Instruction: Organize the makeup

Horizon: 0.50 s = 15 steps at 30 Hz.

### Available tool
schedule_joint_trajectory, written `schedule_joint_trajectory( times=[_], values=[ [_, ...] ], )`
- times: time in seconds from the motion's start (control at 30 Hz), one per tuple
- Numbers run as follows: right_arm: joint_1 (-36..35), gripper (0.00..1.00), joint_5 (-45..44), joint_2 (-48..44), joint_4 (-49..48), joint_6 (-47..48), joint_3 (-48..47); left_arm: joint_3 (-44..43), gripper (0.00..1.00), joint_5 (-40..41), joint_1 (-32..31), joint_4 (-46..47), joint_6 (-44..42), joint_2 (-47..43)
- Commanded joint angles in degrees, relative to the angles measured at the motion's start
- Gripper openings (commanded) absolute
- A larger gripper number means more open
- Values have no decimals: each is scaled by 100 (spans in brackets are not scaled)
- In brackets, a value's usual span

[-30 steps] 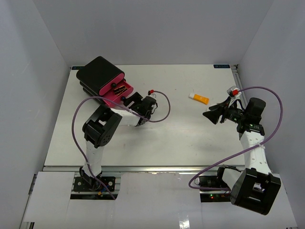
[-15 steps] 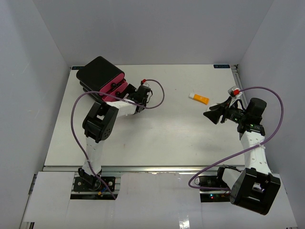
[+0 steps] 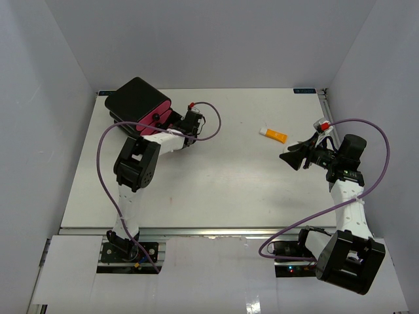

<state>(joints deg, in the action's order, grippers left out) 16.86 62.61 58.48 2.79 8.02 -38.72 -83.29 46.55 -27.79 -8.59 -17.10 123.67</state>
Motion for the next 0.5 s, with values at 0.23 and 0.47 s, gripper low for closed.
schedule_joint_trajectory(
  times=[0.23,0.47],
  values=[
    [35,66,172,-48,-208,-19,22,-404,89,-665,177,-668,480,-126],
    [33,66,185,-56,-208,-19,31,-221,89,-1293,169,-895,852,-566]
  ],
)
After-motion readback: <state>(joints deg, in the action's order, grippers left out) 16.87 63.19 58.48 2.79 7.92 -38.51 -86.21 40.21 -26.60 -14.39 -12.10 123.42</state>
